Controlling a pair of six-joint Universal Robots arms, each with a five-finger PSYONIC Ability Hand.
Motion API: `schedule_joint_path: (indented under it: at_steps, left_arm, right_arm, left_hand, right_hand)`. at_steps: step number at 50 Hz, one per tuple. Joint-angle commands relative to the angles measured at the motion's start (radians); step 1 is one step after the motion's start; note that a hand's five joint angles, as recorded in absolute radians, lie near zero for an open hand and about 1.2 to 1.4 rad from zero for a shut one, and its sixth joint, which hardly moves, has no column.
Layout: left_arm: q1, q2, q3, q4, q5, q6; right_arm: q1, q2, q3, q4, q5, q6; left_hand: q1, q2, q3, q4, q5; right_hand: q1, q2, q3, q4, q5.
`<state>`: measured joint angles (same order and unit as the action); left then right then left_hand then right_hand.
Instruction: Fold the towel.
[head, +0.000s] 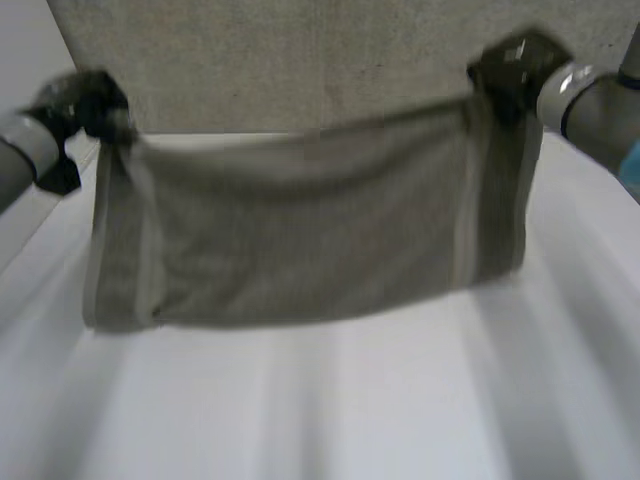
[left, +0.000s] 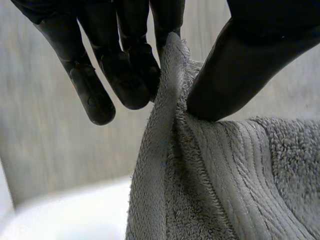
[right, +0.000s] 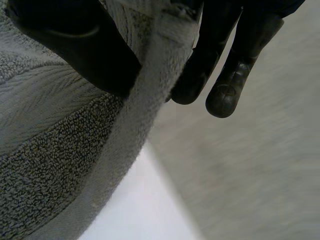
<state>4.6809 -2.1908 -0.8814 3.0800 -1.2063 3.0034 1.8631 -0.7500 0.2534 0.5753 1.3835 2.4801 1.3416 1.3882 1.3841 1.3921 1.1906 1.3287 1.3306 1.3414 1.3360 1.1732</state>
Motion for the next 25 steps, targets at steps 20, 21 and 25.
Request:
schedule_joint_path:
  at_steps: [20, 21, 25]
  left_arm:
    - [-0.015, 0.082, -0.204, 0.493, -0.072, -0.247]
    - [-0.015, 0.082, -0.205, 0.493, -0.071, -0.247]
    - [-0.007, 0.028, -0.339, 0.5, 0.003, -0.154]
  right_arm:
    - [-0.015, -0.025, 0.152, -0.161, -0.115, 0.142]
    - [-0.015, -0.025, 0.153, -0.161, -0.115, 0.142]
    - [-0.022, -0.02, 0.387, -0.202, -0.141, 0.036]
  left_hand:
    - [0.055, 0.008, 0.012, 0.004, 0.031]
    - [0.055, 0.008, 0.012, 0.004, 0.031]
    - [0.055, 0.008, 0.012, 0.004, 0.031]
  right_hand:
    - [0.068, 0.066, 0.055, 0.06, 0.049]
    - [0.068, 0.066, 0.055, 0.06, 0.049]
    - [0.068, 0.066, 0.055, 0.06, 0.049]
